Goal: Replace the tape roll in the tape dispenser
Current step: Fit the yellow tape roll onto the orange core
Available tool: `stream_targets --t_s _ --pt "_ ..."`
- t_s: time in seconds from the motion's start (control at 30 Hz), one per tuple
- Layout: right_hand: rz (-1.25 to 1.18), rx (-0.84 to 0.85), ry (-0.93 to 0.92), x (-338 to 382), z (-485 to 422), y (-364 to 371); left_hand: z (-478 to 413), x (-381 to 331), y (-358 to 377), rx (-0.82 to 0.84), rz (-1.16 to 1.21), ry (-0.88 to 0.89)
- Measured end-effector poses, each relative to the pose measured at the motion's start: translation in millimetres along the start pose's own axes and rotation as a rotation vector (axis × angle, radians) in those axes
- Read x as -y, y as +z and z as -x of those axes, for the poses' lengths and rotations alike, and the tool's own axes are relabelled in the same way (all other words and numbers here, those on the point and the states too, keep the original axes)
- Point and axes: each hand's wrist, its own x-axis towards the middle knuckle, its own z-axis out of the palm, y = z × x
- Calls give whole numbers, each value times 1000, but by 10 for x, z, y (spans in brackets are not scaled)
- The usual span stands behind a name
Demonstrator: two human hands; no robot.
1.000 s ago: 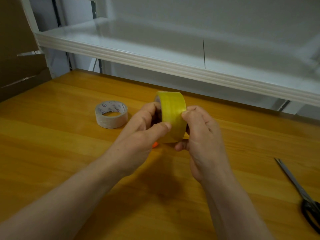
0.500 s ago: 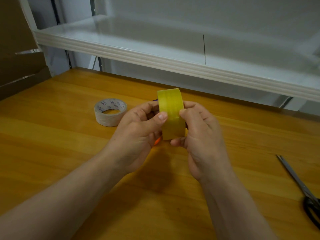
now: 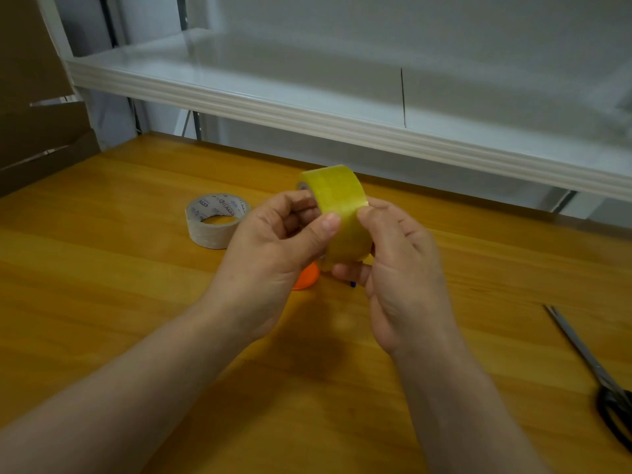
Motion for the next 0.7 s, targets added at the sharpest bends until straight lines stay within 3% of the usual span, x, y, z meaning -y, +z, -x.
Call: stream_targets --t_s 0.17,0.57,0.7 --pt "-78 10 28 -34 -14 3 60 -3 46 -85 -398 249" --pt "-27 129 82 -61 -30 -43 125 38 82 -44 -737 387" --pt "40 159 63 -90 -58 -53 131 35 77 -26 -741 379"
